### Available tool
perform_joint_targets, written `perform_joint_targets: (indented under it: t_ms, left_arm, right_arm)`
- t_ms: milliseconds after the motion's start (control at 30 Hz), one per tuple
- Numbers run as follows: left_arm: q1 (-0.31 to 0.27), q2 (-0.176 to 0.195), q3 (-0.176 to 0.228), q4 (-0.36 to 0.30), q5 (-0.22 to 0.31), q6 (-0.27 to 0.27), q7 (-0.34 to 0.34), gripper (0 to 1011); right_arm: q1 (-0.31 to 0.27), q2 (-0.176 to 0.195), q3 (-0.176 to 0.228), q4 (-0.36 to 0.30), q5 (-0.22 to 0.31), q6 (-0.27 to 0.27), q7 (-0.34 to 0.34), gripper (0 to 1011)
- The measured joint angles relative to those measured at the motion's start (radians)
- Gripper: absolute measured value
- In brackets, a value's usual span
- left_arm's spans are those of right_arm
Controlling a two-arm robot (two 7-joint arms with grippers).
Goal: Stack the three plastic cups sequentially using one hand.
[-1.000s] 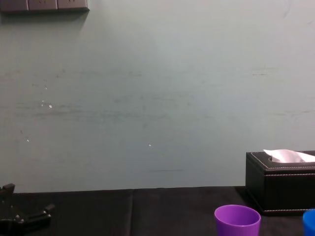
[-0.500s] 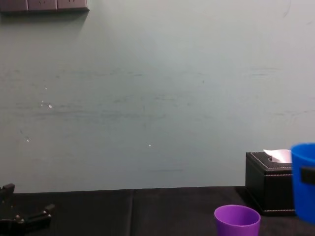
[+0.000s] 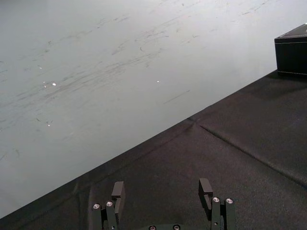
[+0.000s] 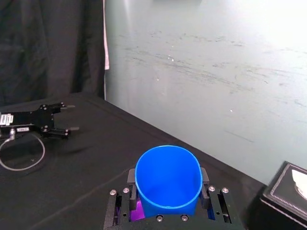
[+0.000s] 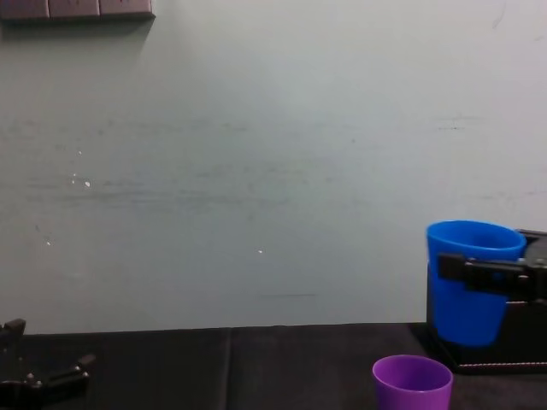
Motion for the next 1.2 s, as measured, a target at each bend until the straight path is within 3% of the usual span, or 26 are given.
perform_joint_targets:
  t_ms: [233, 400, 1200]
  left_arm:
    - [0.000, 0.000, 0.000, 0.000, 0.000, 0.000, 0.000, 1011]
    - [0.000, 0.000, 0.000, 0.000, 0.000, 0.000, 0.000, 1011]
    - [0.000, 0.000, 0.000, 0.000, 0.000, 0.000, 0.000, 1011]
  right_arm:
    - [0.088, -0.046, -0.060, 0.095, -0.019, -0.001, 0.013, 723]
    - [0.108, -0.060, -0.085, 0.124, -0.032, -0.004, 0.015, 723]
    - [0.108, -0.073, -0.126, 0.195, -0.034, -0.053, 0.060, 723]
